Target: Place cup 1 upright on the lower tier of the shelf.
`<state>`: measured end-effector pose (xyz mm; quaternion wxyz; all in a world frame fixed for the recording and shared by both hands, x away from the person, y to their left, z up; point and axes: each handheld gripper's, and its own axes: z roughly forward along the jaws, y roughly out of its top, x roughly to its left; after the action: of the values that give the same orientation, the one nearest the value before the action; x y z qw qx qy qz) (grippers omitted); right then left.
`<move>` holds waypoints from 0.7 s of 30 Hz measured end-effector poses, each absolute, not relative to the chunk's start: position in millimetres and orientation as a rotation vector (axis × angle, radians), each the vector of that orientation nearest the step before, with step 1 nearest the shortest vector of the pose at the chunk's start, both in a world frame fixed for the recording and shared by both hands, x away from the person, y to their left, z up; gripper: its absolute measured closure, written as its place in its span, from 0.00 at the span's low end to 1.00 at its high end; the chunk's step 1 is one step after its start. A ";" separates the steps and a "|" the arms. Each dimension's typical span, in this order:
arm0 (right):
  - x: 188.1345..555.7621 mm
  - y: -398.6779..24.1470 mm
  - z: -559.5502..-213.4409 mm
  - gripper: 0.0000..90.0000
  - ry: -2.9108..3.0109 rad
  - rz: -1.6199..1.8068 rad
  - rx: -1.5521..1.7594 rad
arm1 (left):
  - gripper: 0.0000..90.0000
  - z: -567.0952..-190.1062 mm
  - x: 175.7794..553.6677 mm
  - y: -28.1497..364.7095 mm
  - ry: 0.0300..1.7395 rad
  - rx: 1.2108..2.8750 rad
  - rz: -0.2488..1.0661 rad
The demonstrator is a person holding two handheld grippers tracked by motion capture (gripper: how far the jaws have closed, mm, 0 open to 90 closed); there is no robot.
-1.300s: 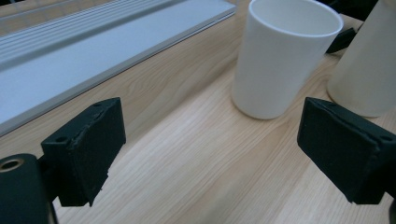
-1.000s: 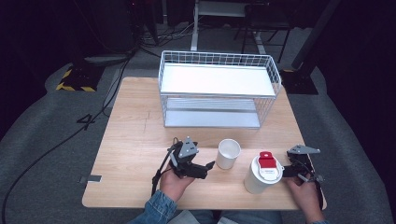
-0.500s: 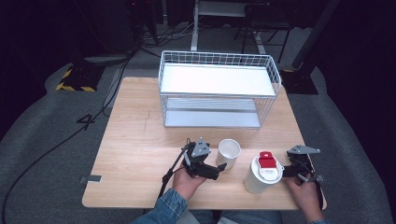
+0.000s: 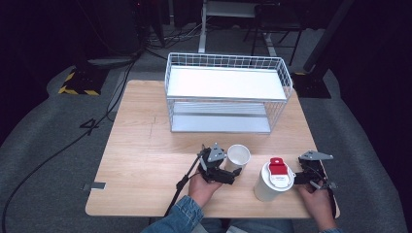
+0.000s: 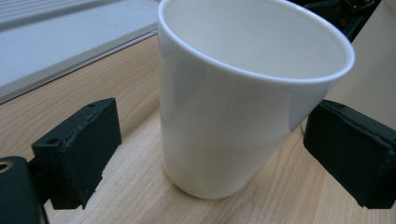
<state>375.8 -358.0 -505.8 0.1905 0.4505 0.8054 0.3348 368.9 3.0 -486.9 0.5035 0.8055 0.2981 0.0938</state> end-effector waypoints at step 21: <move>375.6 -357.7 -505.9 0.00 2.259 0.939 1.270 | 0.21 -498.2 372.1 -15.8 0.759 1.981 0.251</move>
<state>375.6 -357.7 -505.9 0.1914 0.4522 0.8044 0.3345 372.1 -15.8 -498.2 0.4817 0.8126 0.3115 0.1031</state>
